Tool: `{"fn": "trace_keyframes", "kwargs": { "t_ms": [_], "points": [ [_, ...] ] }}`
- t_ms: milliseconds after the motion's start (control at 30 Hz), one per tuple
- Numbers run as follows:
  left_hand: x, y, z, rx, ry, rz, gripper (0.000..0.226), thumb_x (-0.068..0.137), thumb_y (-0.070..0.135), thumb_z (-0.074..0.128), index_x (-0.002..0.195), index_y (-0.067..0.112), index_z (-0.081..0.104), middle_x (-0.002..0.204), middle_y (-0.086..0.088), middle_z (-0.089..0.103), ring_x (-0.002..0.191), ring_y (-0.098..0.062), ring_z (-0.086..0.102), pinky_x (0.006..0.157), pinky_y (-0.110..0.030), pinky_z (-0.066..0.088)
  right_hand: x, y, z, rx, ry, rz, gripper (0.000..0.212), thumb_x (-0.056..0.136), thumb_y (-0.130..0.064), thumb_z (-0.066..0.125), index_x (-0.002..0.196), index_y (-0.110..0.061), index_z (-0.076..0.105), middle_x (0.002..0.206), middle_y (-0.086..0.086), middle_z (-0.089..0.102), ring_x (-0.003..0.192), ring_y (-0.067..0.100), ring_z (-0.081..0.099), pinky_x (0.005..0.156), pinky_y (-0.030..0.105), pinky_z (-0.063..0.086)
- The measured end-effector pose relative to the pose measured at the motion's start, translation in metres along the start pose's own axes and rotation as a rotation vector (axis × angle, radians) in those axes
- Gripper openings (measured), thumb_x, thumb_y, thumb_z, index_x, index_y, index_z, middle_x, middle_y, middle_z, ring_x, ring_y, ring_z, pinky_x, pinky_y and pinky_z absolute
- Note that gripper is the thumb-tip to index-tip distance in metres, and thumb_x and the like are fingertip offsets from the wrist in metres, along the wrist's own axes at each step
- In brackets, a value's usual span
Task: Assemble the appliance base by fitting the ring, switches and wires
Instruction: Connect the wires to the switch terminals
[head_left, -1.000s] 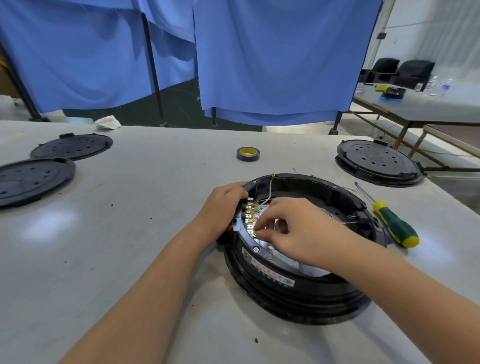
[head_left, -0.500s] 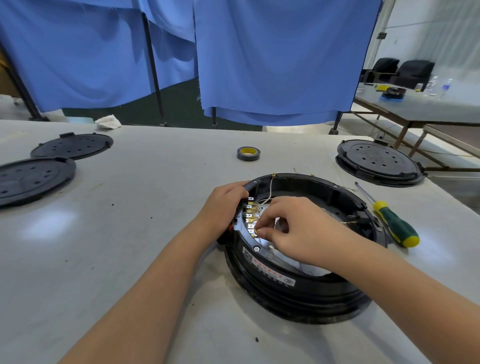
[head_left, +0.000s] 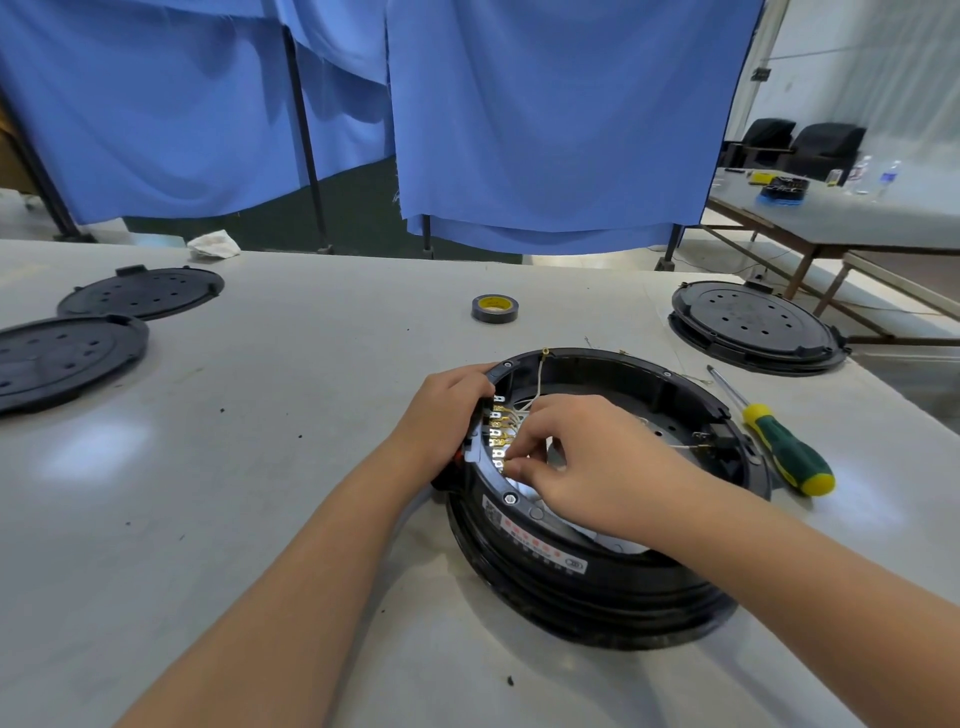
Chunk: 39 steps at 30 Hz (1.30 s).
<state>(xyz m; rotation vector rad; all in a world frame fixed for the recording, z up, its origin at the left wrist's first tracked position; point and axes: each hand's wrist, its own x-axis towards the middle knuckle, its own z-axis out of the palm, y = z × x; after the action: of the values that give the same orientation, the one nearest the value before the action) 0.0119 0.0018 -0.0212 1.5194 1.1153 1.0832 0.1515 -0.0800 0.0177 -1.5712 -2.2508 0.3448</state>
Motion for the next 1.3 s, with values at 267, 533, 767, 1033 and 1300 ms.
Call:
{"fn": "trace_keyframes", "kwargs": {
  "t_ms": [267,533,767,1033,1300],
  "points": [
    [-0.0014,0.001,0.0007,-0.006,0.01,-0.004,0.029,0.09,0.005,0.042,0.1,-0.002,0.068,0.086,-0.016,0.064,0.076,-0.018,0.055,0.067,-0.029,0.042,0.0008,-0.004,0.0002,-0.046,0.003,0.022,0.018,0.085,-0.032,0.064,0.069,-0.035,0.057,0.077,-0.013,0.058,0.078,0.008,0.057,0.071,0.028,0.048],
    [-0.0011,0.0,0.0013,-0.018,0.012,0.002,0.028,0.09,0.005,0.042,0.098,-0.005,0.067,0.081,-0.014,0.061,0.073,-0.017,0.053,0.055,-0.019,0.04,0.004,-0.0057,-0.0016,-0.083,-0.023,0.036,0.019,0.085,-0.032,0.064,0.068,-0.033,0.056,0.075,-0.01,0.063,0.075,0.009,0.058,0.06,0.02,0.041],
    [-0.0003,0.0005,0.0029,-0.041,0.019,-0.005,0.027,0.089,0.002,0.042,0.097,-0.013,0.063,0.081,-0.014,0.055,0.072,-0.015,0.048,0.053,-0.019,0.038,0.0045,-0.0075,-0.0008,-0.087,-0.011,0.039,0.017,0.083,-0.03,0.064,0.067,-0.031,0.058,0.072,-0.011,0.062,0.075,0.011,0.06,0.064,0.025,0.044],
    [-0.0011,0.0004,0.002,-0.047,0.018,-0.013,0.027,0.088,0.003,0.042,0.096,-0.012,0.064,0.082,-0.016,0.055,0.073,-0.017,0.048,0.056,-0.022,0.038,0.0041,-0.0065,0.0002,-0.06,-0.01,0.037,0.022,0.084,-0.028,0.065,0.064,-0.031,0.056,0.06,-0.015,0.053,0.066,0.007,0.055,0.056,0.017,0.036],
    [-0.0021,0.0018,0.0021,-0.046,0.011,-0.017,0.027,0.089,0.004,0.042,0.095,-0.015,0.06,0.08,-0.016,0.053,0.072,-0.018,0.047,0.059,-0.026,0.037,0.0047,-0.0078,-0.0016,-0.051,-0.022,0.014,0.024,0.084,-0.026,0.065,0.062,-0.031,0.056,0.062,-0.013,0.058,0.067,0.007,0.056,0.056,0.016,0.037]
  ]
}}
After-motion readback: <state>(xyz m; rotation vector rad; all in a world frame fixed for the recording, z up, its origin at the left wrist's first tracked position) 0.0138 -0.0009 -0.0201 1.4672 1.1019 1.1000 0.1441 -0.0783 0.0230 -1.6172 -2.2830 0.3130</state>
